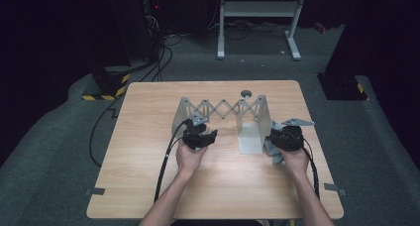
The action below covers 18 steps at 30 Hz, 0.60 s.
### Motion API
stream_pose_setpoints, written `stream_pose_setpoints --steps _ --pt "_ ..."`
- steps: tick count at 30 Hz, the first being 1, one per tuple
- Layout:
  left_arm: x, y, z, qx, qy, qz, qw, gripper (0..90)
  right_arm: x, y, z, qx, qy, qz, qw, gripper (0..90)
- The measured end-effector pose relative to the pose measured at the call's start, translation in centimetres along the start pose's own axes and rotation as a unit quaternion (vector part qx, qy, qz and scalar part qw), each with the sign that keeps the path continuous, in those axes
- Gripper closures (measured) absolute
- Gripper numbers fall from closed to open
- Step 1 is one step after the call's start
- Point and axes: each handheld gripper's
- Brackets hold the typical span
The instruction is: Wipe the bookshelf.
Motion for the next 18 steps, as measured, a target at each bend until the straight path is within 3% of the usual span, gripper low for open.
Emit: stream_pose_setpoints --steps 10,18 --pt "0.3 -1.1 0.4 -0.002 -0.003 0.006 1.0 61.7 -0.2 0.1 0.7 -0.009 -0.006 0.006 0.9999 67.7" --pt "0.2 -1.2 0.7 -0.005 -0.016 0.003 0.9998 67.2 0.1 0.0 1.2 -0.02 -0.011 0.013 0.9997 67.5"
Point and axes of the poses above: each handheld gripper's, and its own axes: x roughly forward along the jaws, y roughly out of its underside, z roughly to its left, and after that the axes turned 13 degrees about z, right-handed
